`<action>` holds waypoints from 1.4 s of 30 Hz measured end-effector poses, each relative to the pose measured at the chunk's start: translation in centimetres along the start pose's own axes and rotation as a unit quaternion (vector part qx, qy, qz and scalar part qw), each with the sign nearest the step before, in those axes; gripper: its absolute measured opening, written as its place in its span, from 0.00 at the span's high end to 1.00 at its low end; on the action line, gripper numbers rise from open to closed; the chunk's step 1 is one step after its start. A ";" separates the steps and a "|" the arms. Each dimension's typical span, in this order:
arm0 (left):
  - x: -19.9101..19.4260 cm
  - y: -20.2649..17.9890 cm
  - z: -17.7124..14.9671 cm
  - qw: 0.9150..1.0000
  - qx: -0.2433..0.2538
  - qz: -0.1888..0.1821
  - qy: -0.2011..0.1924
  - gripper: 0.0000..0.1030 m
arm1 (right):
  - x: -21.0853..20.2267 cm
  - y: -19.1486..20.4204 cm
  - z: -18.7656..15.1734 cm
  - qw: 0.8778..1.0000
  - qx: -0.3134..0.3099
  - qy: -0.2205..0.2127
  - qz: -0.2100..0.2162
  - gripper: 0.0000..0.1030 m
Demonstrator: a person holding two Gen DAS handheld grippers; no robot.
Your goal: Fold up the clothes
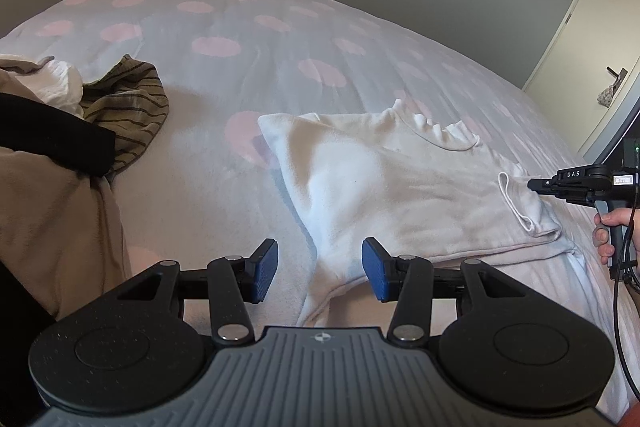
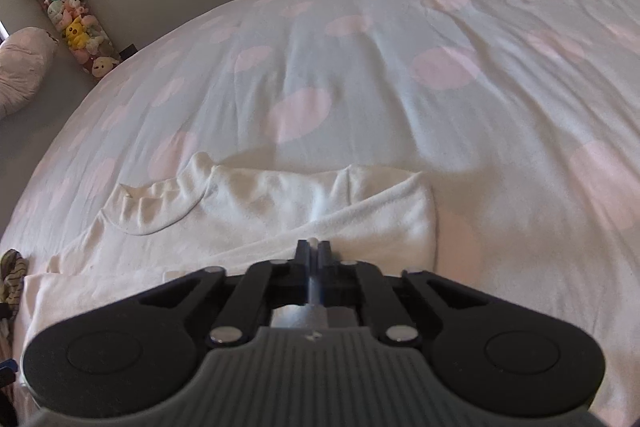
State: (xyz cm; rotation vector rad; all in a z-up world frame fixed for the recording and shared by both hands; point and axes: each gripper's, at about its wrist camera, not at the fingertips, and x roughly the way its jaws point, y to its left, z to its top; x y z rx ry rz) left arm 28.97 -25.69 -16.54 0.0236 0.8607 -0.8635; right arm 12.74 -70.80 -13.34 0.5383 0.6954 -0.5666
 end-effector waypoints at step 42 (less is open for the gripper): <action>0.3 -0.4 -0.4 1.000 0.009 -0.002 0.009 0.57 | -5.0 6.8 -9.5 0.989 -0.103 -0.003 0.106 0.72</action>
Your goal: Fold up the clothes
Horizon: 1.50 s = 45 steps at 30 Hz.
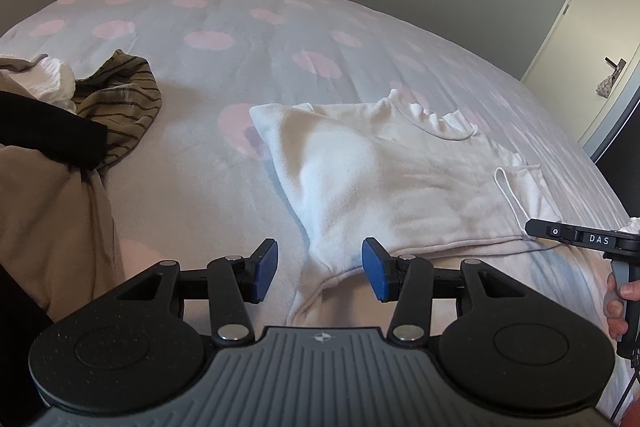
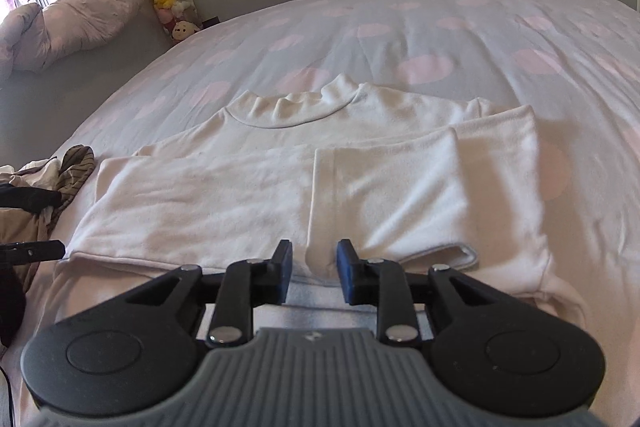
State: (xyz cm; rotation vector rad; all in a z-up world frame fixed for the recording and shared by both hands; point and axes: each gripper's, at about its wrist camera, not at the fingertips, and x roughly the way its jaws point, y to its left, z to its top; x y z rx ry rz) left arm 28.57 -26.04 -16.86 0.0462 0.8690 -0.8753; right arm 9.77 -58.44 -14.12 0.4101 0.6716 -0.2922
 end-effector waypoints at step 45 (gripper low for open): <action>-8.8 -4.9 -11.2 0.980 -0.037 0.068 0.182 0.50 | -13.6 -6.6 -10.1 0.966 0.073 0.201 -0.143 0.25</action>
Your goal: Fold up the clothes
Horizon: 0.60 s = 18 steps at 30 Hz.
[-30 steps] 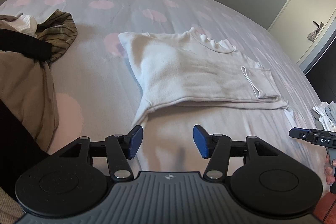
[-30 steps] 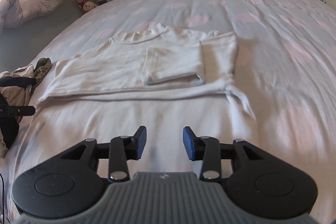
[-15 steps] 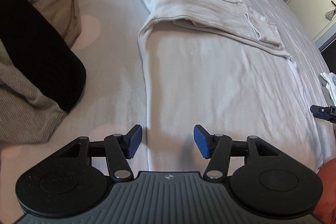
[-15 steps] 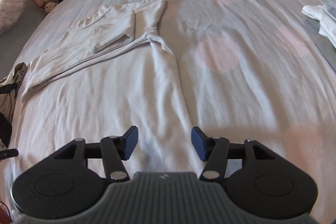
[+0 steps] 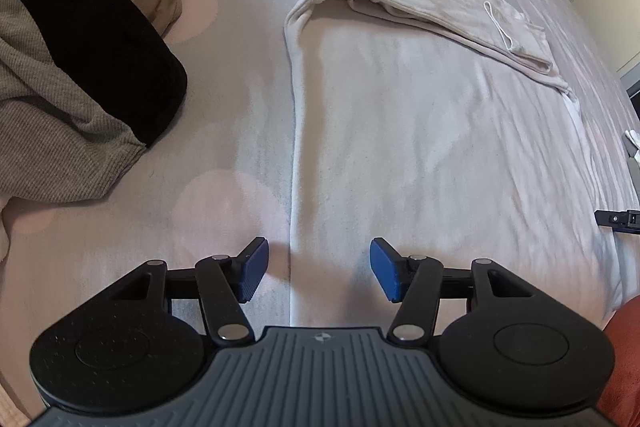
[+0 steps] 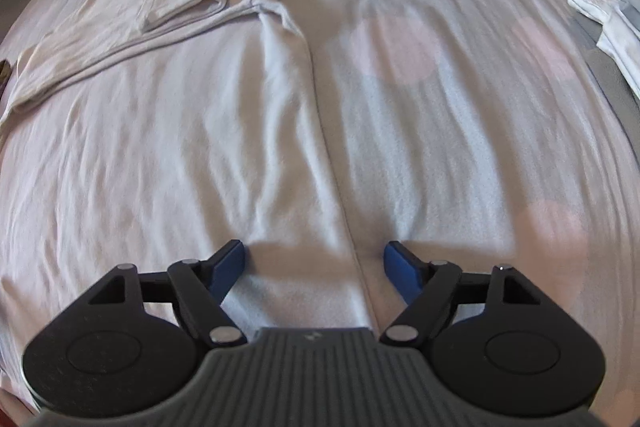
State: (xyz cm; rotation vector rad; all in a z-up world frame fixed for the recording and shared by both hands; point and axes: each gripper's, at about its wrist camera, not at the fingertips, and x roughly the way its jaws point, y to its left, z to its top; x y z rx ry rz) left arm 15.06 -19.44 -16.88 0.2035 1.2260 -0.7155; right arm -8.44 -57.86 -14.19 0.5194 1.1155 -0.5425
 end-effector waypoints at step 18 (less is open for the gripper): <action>-3.0 -0.4 0.1 0.994 0.007 -0.035 -0.102 0.95 | -4.4 -1.3 -1.2 0.987 0.031 -0.142 0.071 0.90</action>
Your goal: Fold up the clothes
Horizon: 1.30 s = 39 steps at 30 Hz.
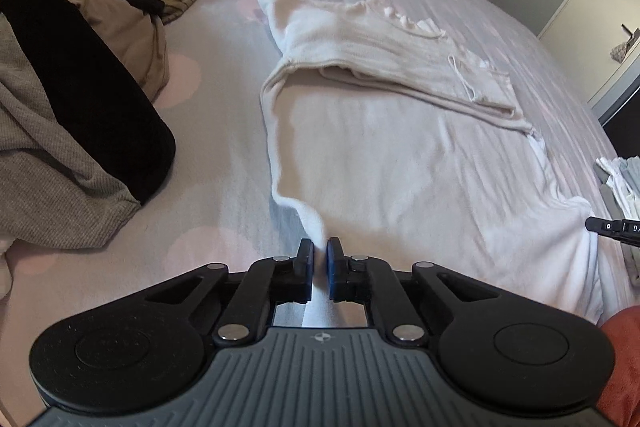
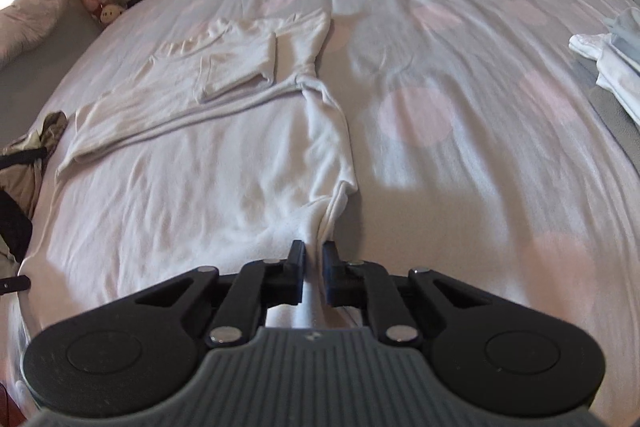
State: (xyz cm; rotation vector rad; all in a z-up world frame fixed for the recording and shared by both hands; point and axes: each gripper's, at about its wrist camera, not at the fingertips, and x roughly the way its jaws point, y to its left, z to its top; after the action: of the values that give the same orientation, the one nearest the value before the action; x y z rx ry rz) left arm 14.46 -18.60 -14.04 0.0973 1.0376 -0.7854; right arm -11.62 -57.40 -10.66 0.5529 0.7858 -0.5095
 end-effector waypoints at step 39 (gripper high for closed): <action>-4.1 -6.8 -0.8 0.942 0.211 0.113 -0.235 0.27 | -7.7 3.3 0.2 0.972 -0.031 -0.232 -0.029 0.10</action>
State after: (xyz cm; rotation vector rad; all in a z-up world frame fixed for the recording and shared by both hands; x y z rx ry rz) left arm 8.53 -21.07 -9.27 0.3716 0.3855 -0.7613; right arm -14.13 -53.39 -3.74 0.3326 0.3693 -0.6359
